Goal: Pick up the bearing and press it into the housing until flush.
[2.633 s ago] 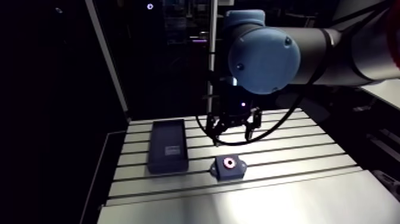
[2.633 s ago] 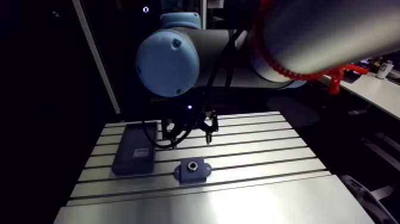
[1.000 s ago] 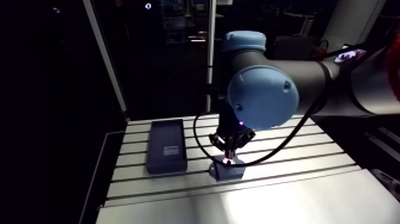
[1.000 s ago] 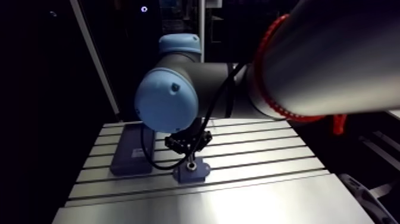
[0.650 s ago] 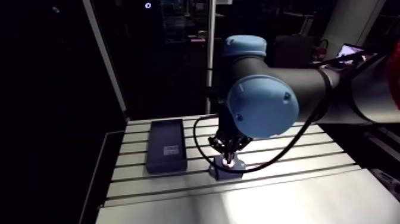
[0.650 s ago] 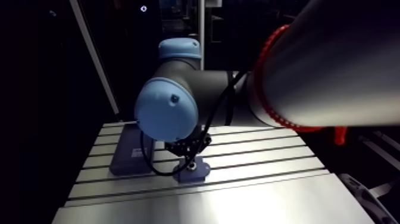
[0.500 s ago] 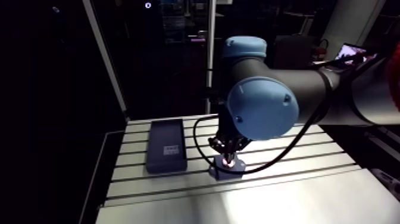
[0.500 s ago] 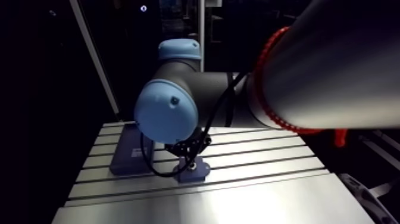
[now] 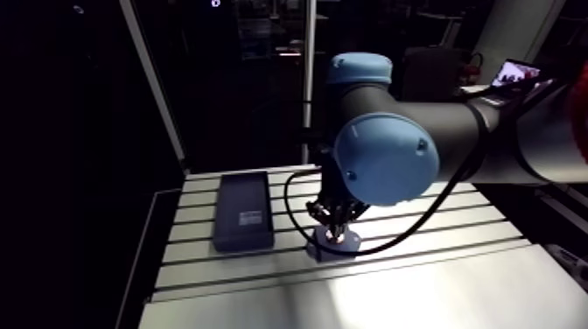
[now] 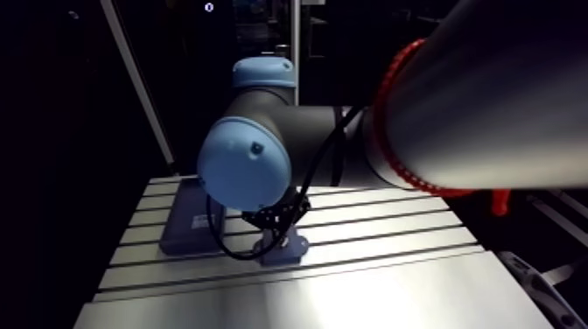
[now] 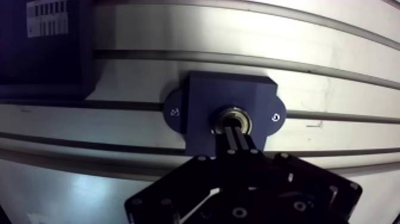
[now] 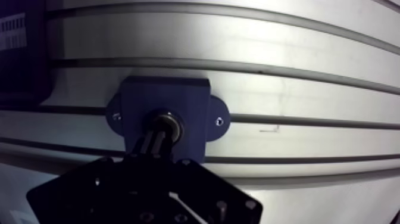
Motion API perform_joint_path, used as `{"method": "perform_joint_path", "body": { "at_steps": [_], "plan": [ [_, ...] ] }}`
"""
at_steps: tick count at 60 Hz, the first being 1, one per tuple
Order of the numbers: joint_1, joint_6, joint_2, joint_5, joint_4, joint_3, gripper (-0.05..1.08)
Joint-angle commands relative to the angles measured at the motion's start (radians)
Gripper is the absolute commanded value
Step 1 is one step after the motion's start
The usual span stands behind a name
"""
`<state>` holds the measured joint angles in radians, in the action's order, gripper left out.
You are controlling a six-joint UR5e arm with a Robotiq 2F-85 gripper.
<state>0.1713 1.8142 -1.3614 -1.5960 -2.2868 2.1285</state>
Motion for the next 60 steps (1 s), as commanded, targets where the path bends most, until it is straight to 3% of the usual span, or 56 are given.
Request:
{"method": "perform_joint_path", "body": {
  "at_steps": [1, 60],
  "plan": [
    [0.002, 0.001, 0.012, 0.000, -0.001, -0.006, 1.08],
    [0.010, 0.021, 0.034, 0.000, -0.020, -0.008, 1.08]
  ]
}}
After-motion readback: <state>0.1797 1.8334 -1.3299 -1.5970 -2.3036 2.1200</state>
